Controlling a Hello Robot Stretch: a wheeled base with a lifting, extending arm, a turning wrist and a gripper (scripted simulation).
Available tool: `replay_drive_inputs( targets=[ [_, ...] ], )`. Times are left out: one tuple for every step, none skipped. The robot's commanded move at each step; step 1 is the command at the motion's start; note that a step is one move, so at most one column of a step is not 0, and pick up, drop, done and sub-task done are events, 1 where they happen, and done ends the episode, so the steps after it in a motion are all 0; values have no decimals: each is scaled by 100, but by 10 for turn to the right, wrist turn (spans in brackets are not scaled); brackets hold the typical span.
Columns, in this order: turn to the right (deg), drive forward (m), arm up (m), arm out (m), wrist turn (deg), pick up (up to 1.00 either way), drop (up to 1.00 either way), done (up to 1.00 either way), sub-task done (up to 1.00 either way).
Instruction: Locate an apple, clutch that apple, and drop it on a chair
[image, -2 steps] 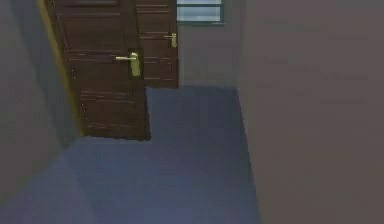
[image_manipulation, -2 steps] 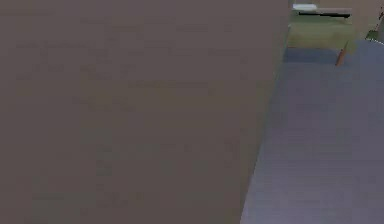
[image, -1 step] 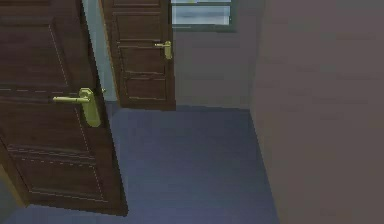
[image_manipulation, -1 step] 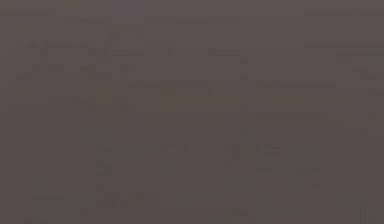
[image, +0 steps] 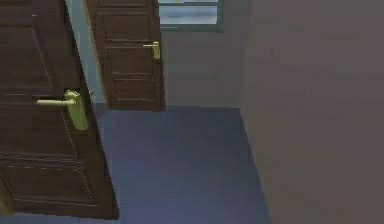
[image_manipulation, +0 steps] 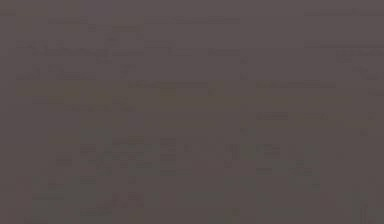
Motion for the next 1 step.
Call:
replay_drive_inputs(
  targets=[
    [0,100,0,0,0,0,0,0,0]
  ],
)
